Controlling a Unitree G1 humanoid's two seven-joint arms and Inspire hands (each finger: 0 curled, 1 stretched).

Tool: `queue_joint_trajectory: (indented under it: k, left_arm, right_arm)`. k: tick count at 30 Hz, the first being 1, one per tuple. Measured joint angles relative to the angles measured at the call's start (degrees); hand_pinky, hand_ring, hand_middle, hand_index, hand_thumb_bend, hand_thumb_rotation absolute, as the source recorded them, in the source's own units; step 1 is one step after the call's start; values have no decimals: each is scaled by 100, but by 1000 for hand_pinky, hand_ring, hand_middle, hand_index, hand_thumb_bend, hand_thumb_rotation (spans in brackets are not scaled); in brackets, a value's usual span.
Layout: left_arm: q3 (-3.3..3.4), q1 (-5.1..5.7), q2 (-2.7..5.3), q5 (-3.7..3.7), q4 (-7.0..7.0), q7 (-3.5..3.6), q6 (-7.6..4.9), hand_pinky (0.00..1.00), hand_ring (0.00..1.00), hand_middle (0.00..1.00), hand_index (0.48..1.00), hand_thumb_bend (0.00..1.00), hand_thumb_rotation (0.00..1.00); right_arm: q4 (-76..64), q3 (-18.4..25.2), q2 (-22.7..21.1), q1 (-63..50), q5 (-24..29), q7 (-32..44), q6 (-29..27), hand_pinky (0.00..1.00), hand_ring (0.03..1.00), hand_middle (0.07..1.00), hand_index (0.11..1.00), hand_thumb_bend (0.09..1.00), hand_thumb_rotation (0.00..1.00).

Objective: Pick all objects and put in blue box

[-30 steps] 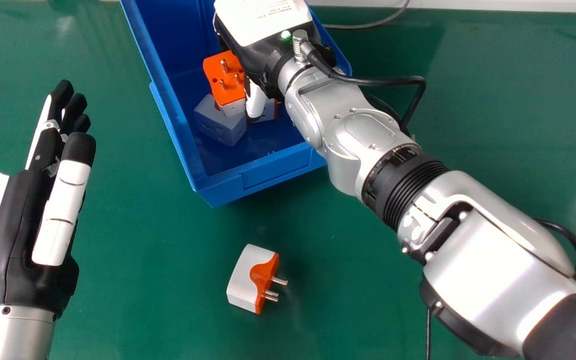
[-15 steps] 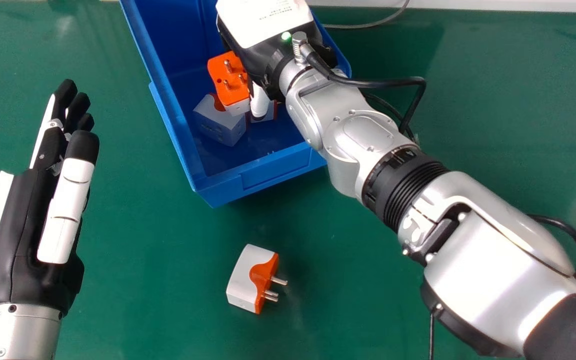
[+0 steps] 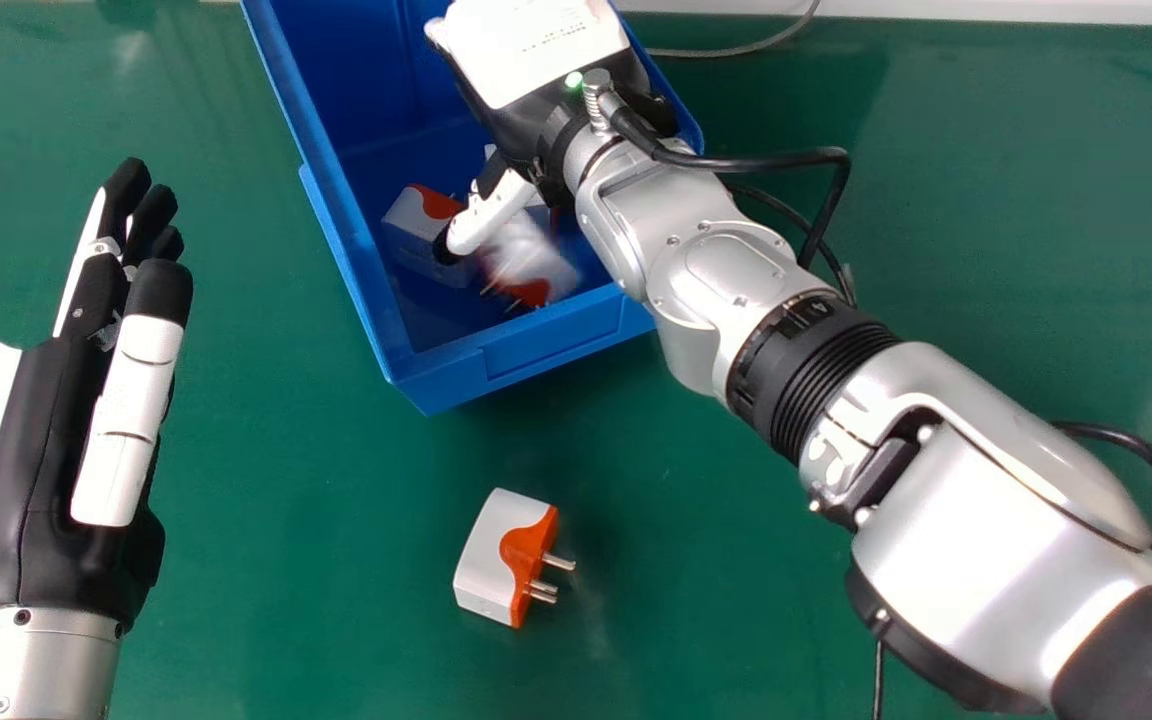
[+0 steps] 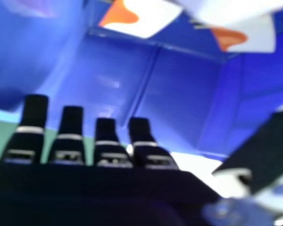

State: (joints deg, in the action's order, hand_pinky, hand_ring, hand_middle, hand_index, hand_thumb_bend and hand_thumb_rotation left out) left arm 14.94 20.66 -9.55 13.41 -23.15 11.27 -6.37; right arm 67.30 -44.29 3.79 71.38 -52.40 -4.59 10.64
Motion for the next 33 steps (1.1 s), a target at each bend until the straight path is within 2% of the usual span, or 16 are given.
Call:
queue_joint_trajectory:
  k: [7, 14, 24, 33]
  left_arm:
    - [1, 2, -2, 9, 0, 41, -1, 1000, 988, 982, 979, 769, 984]
    - [2, 3, -2, 2, 0, 34, -2, 1000, 989, 984, 980, 775, 985]
    - [-1, 5, 7, 3, 0, 52, -5, 1000, 989, 985, 983, 763, 989]
    - [-13, -2, 12, -12, 0, 47, -19, 1000, 980, 977, 975, 743, 996]
  right_arm:
    - [-30, -44, -9, 1, -16, 5, -1, 800, 897, 968, 934, 915, 774]
    - [-83, -29, -23, 0, -4, 52, 2, 779, 881, 961, 925, 896, 755]
    - [-547, 82, -236, -3, 27, 50, -130, 757, 880, 940, 908, 865, 689]
    - [-1513, 124, -642, -221, -10, 219, -241, 777, 899, 932, 889, 819, 549]
